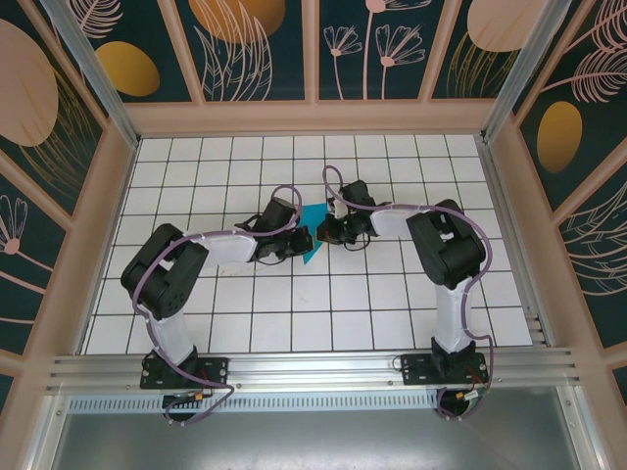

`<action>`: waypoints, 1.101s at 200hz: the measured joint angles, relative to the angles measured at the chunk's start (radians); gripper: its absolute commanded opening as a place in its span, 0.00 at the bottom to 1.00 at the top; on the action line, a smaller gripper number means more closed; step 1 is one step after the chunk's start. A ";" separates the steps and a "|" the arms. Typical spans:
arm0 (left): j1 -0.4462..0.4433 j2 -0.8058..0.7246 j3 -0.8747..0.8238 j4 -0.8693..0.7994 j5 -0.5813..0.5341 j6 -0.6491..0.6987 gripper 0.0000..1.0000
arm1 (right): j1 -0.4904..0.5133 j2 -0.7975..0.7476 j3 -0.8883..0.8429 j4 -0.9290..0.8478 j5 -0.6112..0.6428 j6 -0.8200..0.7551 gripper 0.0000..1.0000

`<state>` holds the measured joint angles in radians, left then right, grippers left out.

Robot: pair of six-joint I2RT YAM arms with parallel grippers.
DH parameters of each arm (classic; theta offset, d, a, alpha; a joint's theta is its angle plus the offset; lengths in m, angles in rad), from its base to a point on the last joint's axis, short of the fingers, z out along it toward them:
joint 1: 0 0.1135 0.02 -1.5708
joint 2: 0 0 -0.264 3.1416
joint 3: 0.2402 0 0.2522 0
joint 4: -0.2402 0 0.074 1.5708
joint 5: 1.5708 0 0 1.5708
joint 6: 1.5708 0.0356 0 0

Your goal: Fold a paper plane with a square sheet of paper (pick it up from the middle)

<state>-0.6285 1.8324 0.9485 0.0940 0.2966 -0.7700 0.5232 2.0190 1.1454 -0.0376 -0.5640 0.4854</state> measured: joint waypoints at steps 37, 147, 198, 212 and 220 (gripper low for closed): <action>0.000 0.055 0.004 0.015 0.034 0.000 0.00 | -0.001 0.000 0.000 0.000 -0.002 0.011 0.00; 0.006 -0.056 -0.129 -0.012 0.073 0.092 0.00 | -0.005 0.016 0.026 -0.032 -0.010 0.030 0.00; 0.005 -0.095 -0.131 -0.076 0.058 0.118 0.00 | -0.005 0.016 0.026 -0.031 -0.010 0.045 0.00; 0.005 -0.116 -0.126 -0.068 0.058 0.112 0.00 | -0.005 0.016 0.026 -0.031 -0.010 0.046 0.00; 0.005 -0.124 -0.115 -0.061 0.058 0.110 0.00 | -0.005 0.017 0.026 -0.031 -0.010 0.047 0.00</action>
<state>-0.6231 1.7081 0.8333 0.0326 0.3546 -0.6598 0.5186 2.0357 1.1709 -0.0685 -0.5735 0.5323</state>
